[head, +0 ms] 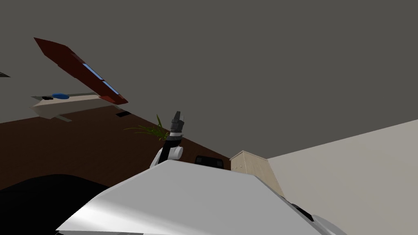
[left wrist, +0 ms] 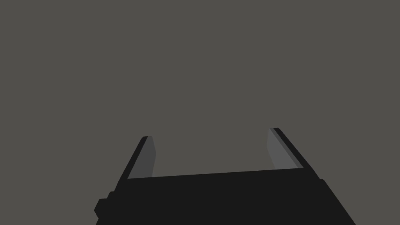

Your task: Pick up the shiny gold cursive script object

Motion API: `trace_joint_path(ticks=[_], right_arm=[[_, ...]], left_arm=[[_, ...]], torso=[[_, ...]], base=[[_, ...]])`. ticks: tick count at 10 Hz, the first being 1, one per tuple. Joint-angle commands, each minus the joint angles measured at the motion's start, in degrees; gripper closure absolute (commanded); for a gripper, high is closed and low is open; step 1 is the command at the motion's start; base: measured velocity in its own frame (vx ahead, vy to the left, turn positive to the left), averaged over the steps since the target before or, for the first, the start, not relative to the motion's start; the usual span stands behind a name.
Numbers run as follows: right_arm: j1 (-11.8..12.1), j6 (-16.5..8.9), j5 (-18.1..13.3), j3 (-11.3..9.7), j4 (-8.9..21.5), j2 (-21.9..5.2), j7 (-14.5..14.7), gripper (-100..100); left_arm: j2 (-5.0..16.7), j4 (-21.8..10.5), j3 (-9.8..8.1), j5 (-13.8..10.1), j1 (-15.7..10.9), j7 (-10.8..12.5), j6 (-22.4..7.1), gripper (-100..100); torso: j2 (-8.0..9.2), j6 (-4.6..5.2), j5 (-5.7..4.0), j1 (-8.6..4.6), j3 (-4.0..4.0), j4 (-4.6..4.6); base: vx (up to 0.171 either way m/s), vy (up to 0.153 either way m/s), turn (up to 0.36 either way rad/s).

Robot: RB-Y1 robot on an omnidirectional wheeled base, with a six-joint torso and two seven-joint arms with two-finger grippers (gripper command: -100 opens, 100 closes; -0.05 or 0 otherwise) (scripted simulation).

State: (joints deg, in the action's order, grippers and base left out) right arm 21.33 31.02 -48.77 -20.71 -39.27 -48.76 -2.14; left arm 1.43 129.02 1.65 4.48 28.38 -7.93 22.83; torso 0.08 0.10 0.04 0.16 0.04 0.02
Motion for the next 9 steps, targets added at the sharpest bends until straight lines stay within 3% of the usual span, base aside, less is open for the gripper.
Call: trace_joint_path(ticks=[1, 2, 4, 6, 7, 8, 9], right_arm=[[-0.5, 1.1, -1.4, -2.2, 2.3, -0.7, -0.9, -100], [-0.5, 1.1, -1.4, -2.2, 0.6, -0.7, -0.9, -100], [-0.6, 1.4, -1.9, -2.9, 3.0, -1.0, -1.4, -100], [-0.3, 1.1, -1.8, -2.9, 2.2, -1.2, -1.8, -100], [-0.4, 1.3, -1.8, -2.9, 2.4, -1.1, -1.6, 0], [-0.8, 0.0, -1.5, -3.2, 3.3, 0.8, -0.8, -100], [-1.0, -0.6, -1.3, -3.3, 3.7, 1.7, -0.4, -100]], left_arm=[[0.0, 0.0, 0.00, 0.0, 0.0, 0.0, 0.0, 0], [0.0, 0.0, 0.00, 0.0, 0.0, 0.0, 0.0, 0], [0.0, 0.0, 0.00, 0.0, 0.0, 0.0, 0.0, 0], [0.0, 0.0, 0.00, 0.0, 0.0, 0.0, 0.0, 0], [0.0, 0.0, 0.00, 0.0, 0.0, 0.0, 0.0, 0], [0.0, 0.0, 0.00, 0.0, 0.0, 0.0, 0.0, 0], [0.0, 0.0, 0.00, 0.0, 0.0, 0.0, 0.0, 0]], torso=[[0.00, 0.00, 0.00, 0.00, 0.00, 0.00], [0.07, -0.01, 0.02, 0.05, 0.03, 0.01], [0.04, 0.00, 0.01, 0.04, 0.02, 0.01], [0.00, 0.00, 0.00, 0.02, 0.00, 0.00], [-0.04, 0.00, 0.00, -0.01, -0.02, -0.01], [-0.07, 0.00, -0.01, -0.03, -0.04, -0.01], [-0.08, -0.02, -0.04, -0.16, -0.04, -0.01]], base=[[-0.041, 0.025, 0.078], [-0.052, 0.031, 0.034], [-0.025, 0.023, 0.006], [-0.012, 0.010, 0.006], [0.000, 0.000, 0.000], [-0.004, -0.040, 0.052], [-0.002, -0.073, 0.082]])
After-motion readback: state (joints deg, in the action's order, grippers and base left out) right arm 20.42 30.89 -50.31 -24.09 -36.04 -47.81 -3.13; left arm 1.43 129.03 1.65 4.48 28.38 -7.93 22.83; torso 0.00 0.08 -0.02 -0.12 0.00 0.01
